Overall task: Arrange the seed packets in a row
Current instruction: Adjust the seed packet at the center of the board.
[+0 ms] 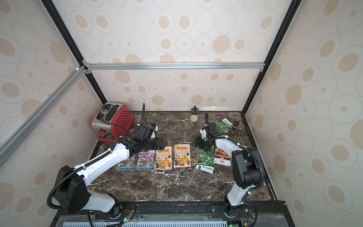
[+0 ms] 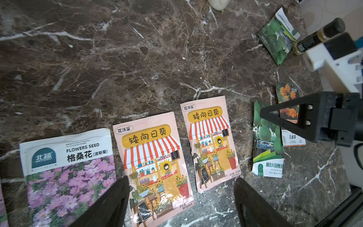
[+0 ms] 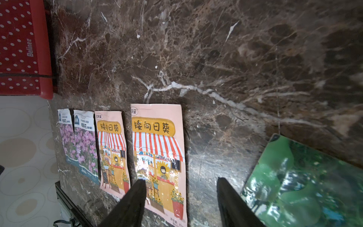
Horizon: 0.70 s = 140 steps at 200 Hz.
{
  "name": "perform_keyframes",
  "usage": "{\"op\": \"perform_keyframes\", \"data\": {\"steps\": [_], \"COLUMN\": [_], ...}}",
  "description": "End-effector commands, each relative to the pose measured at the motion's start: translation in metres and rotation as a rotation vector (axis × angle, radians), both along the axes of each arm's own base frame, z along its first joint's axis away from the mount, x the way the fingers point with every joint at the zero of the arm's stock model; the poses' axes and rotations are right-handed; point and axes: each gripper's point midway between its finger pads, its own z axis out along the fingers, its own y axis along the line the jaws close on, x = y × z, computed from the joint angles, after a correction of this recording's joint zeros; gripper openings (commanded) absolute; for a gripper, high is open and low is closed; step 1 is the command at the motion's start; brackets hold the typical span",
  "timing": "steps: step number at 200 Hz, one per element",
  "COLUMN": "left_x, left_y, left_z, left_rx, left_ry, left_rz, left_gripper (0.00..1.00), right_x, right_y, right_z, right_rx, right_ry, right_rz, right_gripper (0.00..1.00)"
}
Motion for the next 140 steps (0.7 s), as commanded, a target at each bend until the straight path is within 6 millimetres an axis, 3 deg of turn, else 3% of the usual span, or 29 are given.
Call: {"op": "perform_keyframes", "data": {"steps": [1, 35, 41, 97, 140], "left_x": [0.006, 0.012, 0.012, 0.016, 0.014], "left_y": [-0.018, -0.02, -0.02, -0.005, 0.0], "left_z": [0.007, 0.004, 0.003, 0.003, -0.003], "left_rx": [-0.032, -0.025, -0.021, -0.001, 0.003], "left_ry": [-0.017, -0.024, -0.023, -0.029, -0.018], "left_rz": [-0.026, -0.022, -0.021, 0.045, 0.061], "left_gripper": [0.84, 0.84, 0.84, 0.84, 0.84], "right_x": [0.016, 0.039, 0.037, 0.062, 0.072], "right_y": [0.014, 0.025, 0.039, 0.083, 0.098], "right_z": [0.007, 0.002, 0.002, -0.01, -0.025], "right_rx": [0.017, 0.033, 0.037, 0.064, 0.06], "right_ry": [-0.028, -0.027, -0.031, -0.02, -0.009], "right_rz": [0.024, 0.038, 0.07, 0.141, 0.165], "right_gripper": [0.6, 0.6, 0.6, 0.6, 0.6]}}
